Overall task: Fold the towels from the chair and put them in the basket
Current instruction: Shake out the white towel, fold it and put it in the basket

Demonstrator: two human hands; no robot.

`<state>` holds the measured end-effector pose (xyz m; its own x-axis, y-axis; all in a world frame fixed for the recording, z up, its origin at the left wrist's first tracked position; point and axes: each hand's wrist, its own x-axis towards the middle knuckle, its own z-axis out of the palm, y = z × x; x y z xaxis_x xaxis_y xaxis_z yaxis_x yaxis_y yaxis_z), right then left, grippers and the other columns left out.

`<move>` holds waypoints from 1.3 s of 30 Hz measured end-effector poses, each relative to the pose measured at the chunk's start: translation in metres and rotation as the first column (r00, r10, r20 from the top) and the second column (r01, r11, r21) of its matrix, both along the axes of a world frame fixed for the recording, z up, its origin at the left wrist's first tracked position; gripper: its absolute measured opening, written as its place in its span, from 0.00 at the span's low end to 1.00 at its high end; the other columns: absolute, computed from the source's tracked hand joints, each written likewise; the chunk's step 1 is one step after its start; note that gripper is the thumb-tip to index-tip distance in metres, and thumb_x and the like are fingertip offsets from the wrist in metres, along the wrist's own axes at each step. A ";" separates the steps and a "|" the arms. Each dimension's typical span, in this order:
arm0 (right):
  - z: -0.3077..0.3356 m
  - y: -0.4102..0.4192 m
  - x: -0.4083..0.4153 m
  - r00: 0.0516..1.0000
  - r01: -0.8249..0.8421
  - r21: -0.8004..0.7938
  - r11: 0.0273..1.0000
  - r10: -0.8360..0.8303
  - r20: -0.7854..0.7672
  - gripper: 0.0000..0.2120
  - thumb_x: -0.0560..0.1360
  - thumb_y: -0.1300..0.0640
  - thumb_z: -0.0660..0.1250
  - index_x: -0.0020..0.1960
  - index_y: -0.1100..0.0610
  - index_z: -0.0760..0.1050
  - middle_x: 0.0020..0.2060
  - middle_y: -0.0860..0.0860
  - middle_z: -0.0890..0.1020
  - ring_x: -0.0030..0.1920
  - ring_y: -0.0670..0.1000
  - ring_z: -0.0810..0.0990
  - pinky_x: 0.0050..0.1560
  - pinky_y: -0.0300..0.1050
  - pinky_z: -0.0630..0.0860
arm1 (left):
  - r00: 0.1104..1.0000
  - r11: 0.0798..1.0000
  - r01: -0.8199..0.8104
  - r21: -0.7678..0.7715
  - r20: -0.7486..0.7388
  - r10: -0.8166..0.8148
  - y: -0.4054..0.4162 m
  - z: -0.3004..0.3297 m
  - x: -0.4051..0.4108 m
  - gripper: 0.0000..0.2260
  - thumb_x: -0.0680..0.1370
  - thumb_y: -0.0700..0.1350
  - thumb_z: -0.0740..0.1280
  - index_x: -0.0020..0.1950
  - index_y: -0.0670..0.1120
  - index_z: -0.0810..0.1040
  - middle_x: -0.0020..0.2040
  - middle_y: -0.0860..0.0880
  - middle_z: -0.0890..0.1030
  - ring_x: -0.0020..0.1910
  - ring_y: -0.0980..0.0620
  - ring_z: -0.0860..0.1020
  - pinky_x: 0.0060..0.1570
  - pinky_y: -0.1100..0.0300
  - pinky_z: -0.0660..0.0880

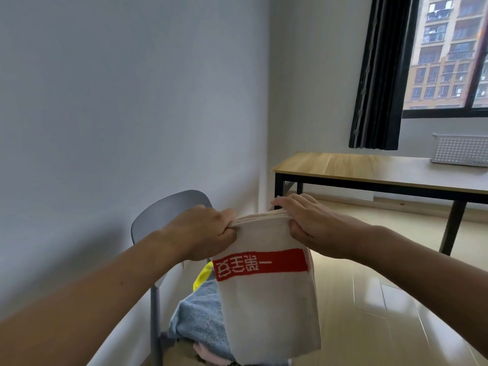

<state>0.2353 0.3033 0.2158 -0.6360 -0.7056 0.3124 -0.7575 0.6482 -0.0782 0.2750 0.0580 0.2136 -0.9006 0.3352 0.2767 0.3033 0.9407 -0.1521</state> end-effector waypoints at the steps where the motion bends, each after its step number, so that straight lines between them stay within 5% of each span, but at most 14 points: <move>1: 0.000 0.001 -0.002 1.000 -0.006 0.040 0.999 0.007 -0.019 0.17 0.82 0.48 0.48 0.69 0.47 0.61 0.55 0.41 0.67 0.56 0.40 0.65 0.58 0.36 0.69 | 1.000 1.000 -0.006 0.007 0.006 0.006 -0.001 0.000 0.000 0.10 0.80 0.53 0.50 0.42 0.50 0.62 0.34 0.51 0.71 0.39 0.48 0.71 0.36 0.55 0.62; 4: 0.000 0.007 -0.007 1.000 0.011 0.103 0.995 -0.009 -0.016 0.15 0.81 0.42 0.45 0.55 0.47 0.67 0.47 0.44 0.71 0.48 0.43 0.70 0.48 0.33 0.68 | 0.983 0.996 -0.066 0.064 0.174 0.054 -0.007 0.004 0.001 0.13 0.81 0.58 0.50 0.47 0.50 0.64 0.36 0.53 0.72 0.43 0.49 0.71 0.39 0.54 0.65; 7: 0.003 0.007 -0.005 0.999 0.046 0.113 0.993 -0.045 -0.013 0.20 0.79 0.39 0.45 0.46 0.50 0.68 0.38 0.47 0.73 0.39 0.46 0.73 0.42 0.41 0.75 | 0.936 0.970 -0.119 0.212 0.350 0.038 -0.005 0.010 0.001 0.14 0.81 0.60 0.52 0.46 0.50 0.63 0.39 0.50 0.74 0.41 0.51 0.72 0.44 0.52 0.69; 15: -0.008 0.000 -0.020 0.952 0.144 0.234 0.962 -0.199 0.231 0.17 0.77 0.39 0.59 0.53 0.52 0.72 0.45 0.49 0.79 0.44 0.47 0.79 0.49 0.45 0.80 | 0.896 0.935 -0.046 0.351 0.428 -0.117 -0.006 0.004 -0.011 0.05 0.82 0.45 0.58 0.56 0.53 0.70 0.44 0.48 0.80 0.38 0.51 0.80 0.49 0.53 0.77; 18: -0.014 -0.006 -0.033 0.830 0.091 0.180 0.979 -0.174 0.530 0.11 0.79 0.44 0.61 0.48 0.51 0.75 0.41 0.51 0.81 0.38 0.48 0.79 0.41 0.42 0.78 | 0.876 0.966 -0.074 0.246 0.479 -0.055 -0.010 -0.003 -0.031 0.07 0.79 0.41 0.60 0.44 0.50 0.75 0.43 0.50 0.78 0.43 0.51 0.77 0.49 0.55 0.73; 21: -0.017 -0.012 -0.050 0.637 0.069 0.273 0.959 -0.254 0.728 0.12 0.78 0.46 0.64 0.50 0.53 0.78 0.38 0.52 0.83 0.35 0.51 0.83 0.39 0.43 0.80 | 0.849 0.967 -0.135 0.217 0.528 0.001 -0.012 -0.020 -0.055 0.06 0.78 0.39 0.62 0.50 0.44 0.78 0.47 0.46 0.79 0.44 0.51 0.75 0.48 0.55 0.73; 23: -0.023 -0.020 -0.063 0.637 0.104 0.303 0.947 -0.298 0.711 0.11 0.78 0.46 0.64 0.49 0.53 0.78 0.38 0.53 0.83 0.36 0.52 0.83 0.38 0.44 0.80 | 0.874 0.954 -0.170 0.246 0.484 0.031 -0.011 -0.034 -0.072 0.06 0.77 0.38 0.61 0.48 0.44 0.77 0.47 0.44 0.79 0.44 0.50 0.75 0.44 0.58 0.71; 26: -0.032 -0.031 -0.083 0.802 0.254 0.198 0.947 -0.321 0.503 0.12 0.78 0.45 0.63 0.47 0.54 0.75 0.38 0.52 0.83 0.35 0.50 0.83 0.34 0.41 0.78 | 0.958 0.904 -0.208 0.374 0.263 0.112 -0.011 -0.045 -0.090 0.11 0.75 0.36 0.59 0.37 0.50 0.70 0.43 0.46 0.76 0.44 0.46 0.75 0.40 0.58 0.71; 29: -0.031 -0.036 -0.094 0.931 0.313 0.057 0.948 -0.318 0.179 0.16 0.77 0.41 0.61 0.47 0.55 0.74 0.39 0.50 0.81 0.36 0.47 0.80 0.36 0.40 0.76 | 0.990 0.875 -0.140 0.464 0.044 0.135 -0.016 -0.045 -0.094 0.08 0.74 0.36 0.59 0.42 0.48 0.71 0.41 0.46 0.78 0.42 0.45 0.76 0.39 0.55 0.72; 32: -0.026 -0.034 -0.095 0.958 0.286 -0.018 0.958 -0.286 -0.011 0.18 0.76 0.38 0.61 0.45 0.53 0.71 0.38 0.48 0.79 0.36 0.45 0.77 0.35 0.39 0.73 | 0.988 0.886 -0.017 0.464 -0.131 0.087 -0.026 -0.038 -0.091 0.06 0.75 0.38 0.61 0.46 0.48 0.75 0.41 0.48 0.80 0.41 0.45 0.77 0.41 0.52 0.76; 35: -0.026 -0.031 -0.084 0.970 0.240 -0.052 0.969 -0.238 0.045 0.15 0.75 0.40 0.64 0.45 0.53 0.71 0.38 0.48 0.79 0.37 0.46 0.78 0.36 0.40 0.76 | 0.988 0.894 0.023 0.448 -0.146 0.048 -0.032 -0.038 -0.080 0.06 0.74 0.39 0.62 0.42 0.49 0.74 0.38 0.48 0.80 0.39 0.45 0.77 0.39 0.52 0.75; 39: -0.047 -0.029 -0.061 0.943 0.189 -0.010 0.982 -0.178 0.281 0.11 0.74 0.47 0.69 0.41 0.51 0.69 0.38 0.48 0.77 0.36 0.47 0.74 0.33 0.37 0.69 | 0.997 0.878 -0.074 0.473 0.017 0.075 -0.031 -0.059 -0.059 0.05 0.70 0.47 0.63 0.35 0.47 0.71 0.32 0.50 0.77 0.33 0.49 0.74 0.33 0.57 0.70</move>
